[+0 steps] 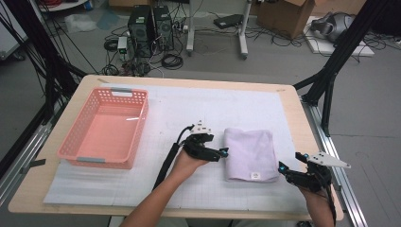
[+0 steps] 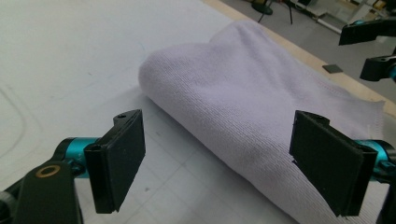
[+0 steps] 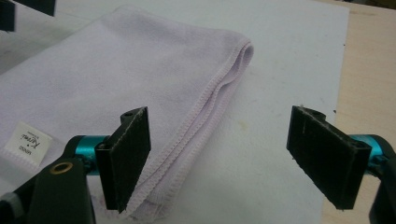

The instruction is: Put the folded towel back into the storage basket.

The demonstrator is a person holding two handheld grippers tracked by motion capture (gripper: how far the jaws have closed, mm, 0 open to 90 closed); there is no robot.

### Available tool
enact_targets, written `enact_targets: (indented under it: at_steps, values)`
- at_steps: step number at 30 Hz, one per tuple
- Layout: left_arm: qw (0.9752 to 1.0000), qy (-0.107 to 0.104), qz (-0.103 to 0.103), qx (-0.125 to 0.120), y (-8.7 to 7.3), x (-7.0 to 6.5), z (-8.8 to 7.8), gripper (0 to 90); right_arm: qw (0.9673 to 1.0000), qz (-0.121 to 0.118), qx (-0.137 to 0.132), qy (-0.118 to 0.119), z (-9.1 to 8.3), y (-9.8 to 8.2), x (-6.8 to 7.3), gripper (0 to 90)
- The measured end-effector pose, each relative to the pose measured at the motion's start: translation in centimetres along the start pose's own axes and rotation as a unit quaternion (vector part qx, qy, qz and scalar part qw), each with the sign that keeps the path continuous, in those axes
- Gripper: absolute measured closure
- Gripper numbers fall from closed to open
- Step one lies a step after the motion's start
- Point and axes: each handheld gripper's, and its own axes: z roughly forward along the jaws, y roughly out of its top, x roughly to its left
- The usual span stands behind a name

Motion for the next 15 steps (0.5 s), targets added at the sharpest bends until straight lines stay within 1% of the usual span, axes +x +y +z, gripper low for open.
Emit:
enact_targets:
  at_steps: [2, 3, 7, 8, 9, 10, 13, 14, 15]
  values:
    - [0.9999, -0.004, -0.012, 0.011, 0.0, -0.2, 1.1, 18.8, 1.0, 0.0, 0.001, 0.0, 0.0, 0.0, 0.0, 20.6]
    - [0.9997, -0.009, -0.016, 0.015, 0.0, -0.3, 1.5, 19.0, 1.0, -0.001, 0.001, 0.001, 0.0, 0.0, 0.0, 20.6]
    - [0.9993, -0.01, -0.017, 0.031, -0.1, -0.7, 2.9, 19.0, 1.0, -0.001, 0.002, 0.001, 0.0, 0.0, -0.1, 20.6]
    - [0.9993, -0.01, -0.017, 0.031, -0.1, -0.7, 2.9, 19.0, 1.0, -0.001, 0.002, 0.001, 0.0, 0.0, -0.1, 20.6]
    - [0.999, -0.01, -0.017, 0.039, -0.1, -0.8, 3.3, 19.0, 1.0, 0.002, 0.003, 0.001, 0.1, -0.1, 0.0, 20.6]
    - [0.999, -0.009, -0.02, 0.039, 0.0, -0.8, 3.5, 19.0, 1.0, 0.003, 0.004, 0.002, 0.1, -0.1, 0.0, 20.6]
    - [0.9987, -0.008, -0.022, 0.046, 0.0, -1.0, 3.9, 18.8, 1.0, -0.002, 0.004, 0.002, 0.1, -0.1, 0.0, 20.6]
    - [0.9985, -0.009, -0.018, 0.051, 0.0, -1.0, 4.0, 18.8, 1.0, -0.002, 0.006, 0.003, 0.1, -0.1, 0.0, 20.6]
    - [0.9982, -0.007, -0.021, 0.056, -0.1, -1.0, 4.1, 18.8, 1.0, -0.001, 0.007, 0.003, 0.1, -0.1, 0.0, 20.6]
